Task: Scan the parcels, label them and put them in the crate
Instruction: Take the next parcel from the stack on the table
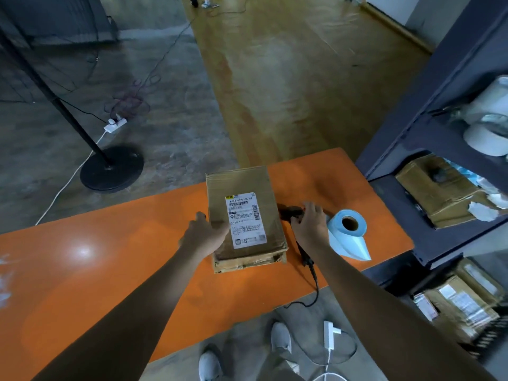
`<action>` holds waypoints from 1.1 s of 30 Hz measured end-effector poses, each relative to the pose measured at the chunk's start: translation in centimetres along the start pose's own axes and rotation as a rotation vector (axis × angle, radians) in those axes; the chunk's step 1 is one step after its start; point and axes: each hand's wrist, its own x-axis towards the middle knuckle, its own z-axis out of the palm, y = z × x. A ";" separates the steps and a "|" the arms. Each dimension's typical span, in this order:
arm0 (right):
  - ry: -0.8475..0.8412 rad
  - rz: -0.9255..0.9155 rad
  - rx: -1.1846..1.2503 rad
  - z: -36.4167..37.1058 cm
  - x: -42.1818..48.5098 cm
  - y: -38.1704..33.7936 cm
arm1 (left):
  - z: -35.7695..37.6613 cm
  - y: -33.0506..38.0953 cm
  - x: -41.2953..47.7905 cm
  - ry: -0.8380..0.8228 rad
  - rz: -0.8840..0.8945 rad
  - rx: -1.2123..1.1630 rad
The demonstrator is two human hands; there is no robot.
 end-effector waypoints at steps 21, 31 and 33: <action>-0.249 0.137 0.194 -7.3 -1.0 -8.9 | -1.7 1.6 -1.1 0.070 0.138 0.067; -0.377 0.215 0.352 -5.6 -6.0 -14.7 | -3.4 -0.6 -2.3 0.019 0.212 0.126; -0.378 0.208 0.368 -5.6 -6.7 -15.1 | -3.5 -1.1 -2.5 0.016 0.224 0.140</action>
